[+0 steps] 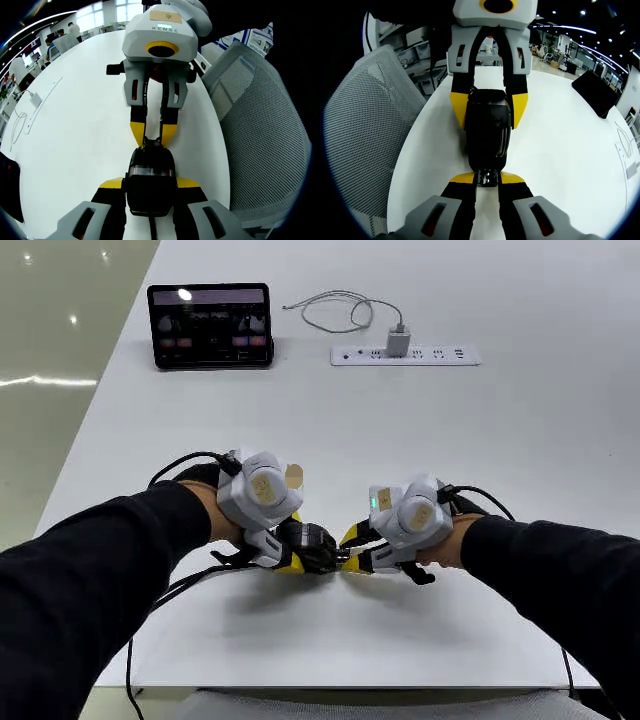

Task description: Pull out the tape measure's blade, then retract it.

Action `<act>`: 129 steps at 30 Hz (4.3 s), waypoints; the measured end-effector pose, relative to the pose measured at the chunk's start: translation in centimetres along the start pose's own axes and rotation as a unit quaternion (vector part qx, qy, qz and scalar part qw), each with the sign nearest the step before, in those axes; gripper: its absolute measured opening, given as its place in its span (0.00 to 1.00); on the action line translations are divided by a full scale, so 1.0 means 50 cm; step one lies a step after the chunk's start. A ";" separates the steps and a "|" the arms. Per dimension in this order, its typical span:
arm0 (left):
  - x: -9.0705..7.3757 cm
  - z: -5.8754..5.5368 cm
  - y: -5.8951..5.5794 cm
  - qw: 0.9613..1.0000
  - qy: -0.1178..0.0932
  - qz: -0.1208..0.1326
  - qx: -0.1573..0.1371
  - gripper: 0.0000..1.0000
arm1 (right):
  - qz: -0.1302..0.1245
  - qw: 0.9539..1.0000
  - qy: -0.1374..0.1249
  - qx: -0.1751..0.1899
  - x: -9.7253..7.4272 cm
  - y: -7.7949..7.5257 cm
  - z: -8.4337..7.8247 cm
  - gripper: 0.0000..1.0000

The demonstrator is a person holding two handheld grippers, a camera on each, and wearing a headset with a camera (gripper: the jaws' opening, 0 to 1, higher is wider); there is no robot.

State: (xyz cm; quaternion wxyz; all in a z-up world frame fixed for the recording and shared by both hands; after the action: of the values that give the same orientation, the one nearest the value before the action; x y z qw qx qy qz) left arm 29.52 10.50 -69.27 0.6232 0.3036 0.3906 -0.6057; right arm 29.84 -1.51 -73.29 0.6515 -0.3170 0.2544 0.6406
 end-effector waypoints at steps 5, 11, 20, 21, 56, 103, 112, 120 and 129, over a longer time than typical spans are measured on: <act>-0.001 -0.002 0.003 1.000 -0.001 0.000 -0.008 0.32 | 0.004 1.000 0.007 0.022 -0.003 -0.005 -0.005 0.09; -0.002 -0.002 0.000 1.000 0.001 0.002 -0.001 0.32 | 0.006 0.999 0.012 0.035 -0.008 -0.003 -0.009 0.08; -0.002 -0.001 -0.001 1.000 0.006 0.004 0.000 0.32 | 0.002 0.999 0.017 0.030 -0.019 -0.003 -0.017 0.09; -0.002 -0.001 -0.001 1.000 0.006 0.004 0.000 0.32 | 0.002 0.999 0.017 0.031 -0.021 -0.003 -0.019 0.09; -0.001 0.000 0.000 1.000 0.009 0.002 -0.009 0.32 | -0.002 0.999 0.030 0.040 -0.050 -0.010 -0.049 0.09; 0.000 0.000 -0.002 1.000 0.006 0.008 -0.017 0.32 | -0.009 0.998 0.036 0.046 -0.081 -0.012 -0.082 0.09; 0.000 0.001 -0.002 1.000 0.006 0.008 -0.014 0.32 | -0.010 0.997 0.040 0.057 -0.087 -0.010 -0.089 0.09; 0.000 0.001 -0.002 1.000 0.004 0.006 -0.012 0.32 | -0.011 0.997 0.044 0.057 -0.094 -0.011 -0.097 0.09; -0.001 0.003 -0.004 1.000 0.001 0.006 -0.013 0.32 | -0.011 0.997 0.047 0.062 -0.102 -0.010 -0.105 0.09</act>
State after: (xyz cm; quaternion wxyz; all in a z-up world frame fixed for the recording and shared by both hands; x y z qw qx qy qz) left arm 29.32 10.36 -69.15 0.6302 0.2981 0.3976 -0.5966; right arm 30.49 -8.83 -73.00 0.6641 -0.3088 0.3201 0.6009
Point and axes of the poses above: the centre of the closed fingertips' face, and the gripper's own axes: x roughly forward along the fingers, y roughly to its left, z roughly out of its top, the point moved 8 cm from there along -x, roughly backward along the fingers, and after that the axes turned 5 degrees about -z, right-handed, at the moved point
